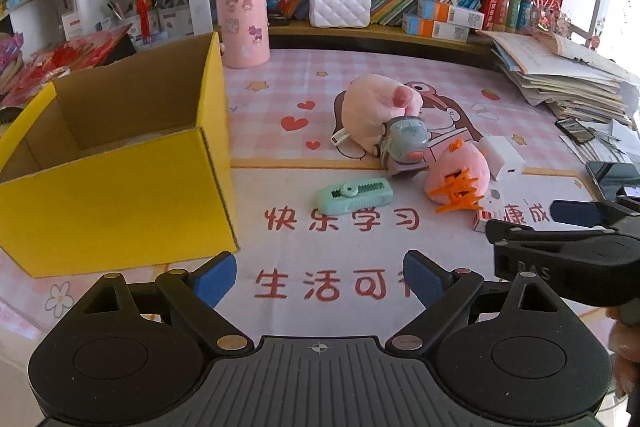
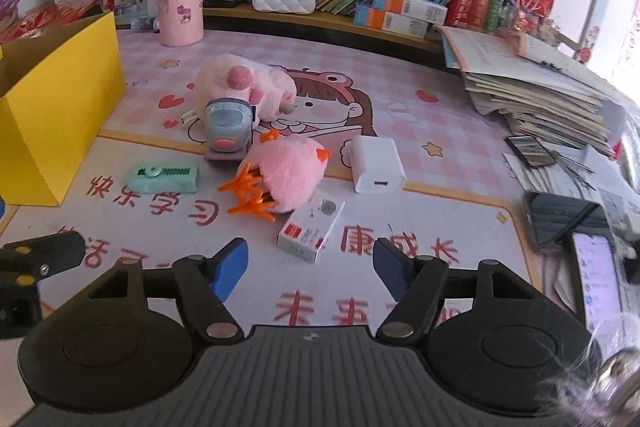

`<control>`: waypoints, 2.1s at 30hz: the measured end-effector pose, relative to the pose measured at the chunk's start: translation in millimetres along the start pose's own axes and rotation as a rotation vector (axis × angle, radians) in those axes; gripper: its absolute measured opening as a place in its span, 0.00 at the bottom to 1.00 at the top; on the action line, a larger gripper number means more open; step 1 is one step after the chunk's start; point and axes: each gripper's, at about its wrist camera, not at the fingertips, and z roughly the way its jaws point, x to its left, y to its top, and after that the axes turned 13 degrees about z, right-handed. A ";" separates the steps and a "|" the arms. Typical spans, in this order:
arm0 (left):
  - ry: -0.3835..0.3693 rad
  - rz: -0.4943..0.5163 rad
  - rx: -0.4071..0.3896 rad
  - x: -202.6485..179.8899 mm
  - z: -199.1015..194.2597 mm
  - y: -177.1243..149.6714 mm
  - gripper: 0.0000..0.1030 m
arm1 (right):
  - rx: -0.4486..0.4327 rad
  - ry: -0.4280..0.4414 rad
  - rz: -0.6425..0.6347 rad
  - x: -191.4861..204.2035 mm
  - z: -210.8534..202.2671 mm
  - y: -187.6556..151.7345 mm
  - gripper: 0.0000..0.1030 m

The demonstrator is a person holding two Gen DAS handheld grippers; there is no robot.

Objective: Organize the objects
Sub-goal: 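Grasp the mint-green stapler with the left tool while the right tool grasps the small white box, then carry the stapler and small white box with both tools over the yellow box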

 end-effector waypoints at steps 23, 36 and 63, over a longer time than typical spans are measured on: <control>0.020 -0.009 0.063 -23.4 48.3 37.5 0.88 | 0.081 0.074 0.006 -28.1 52.7 25.0 0.27; 0.075 -0.050 0.126 -26.6 109.7 53.1 0.76 | -0.042 0.096 -0.027 -46.9 5.4 30.8 0.27; -0.005 -0.197 -0.058 53.6 -27.0 -14.1 0.67 | -0.006 0.215 -0.114 44.5 -42.7 -7.2 0.28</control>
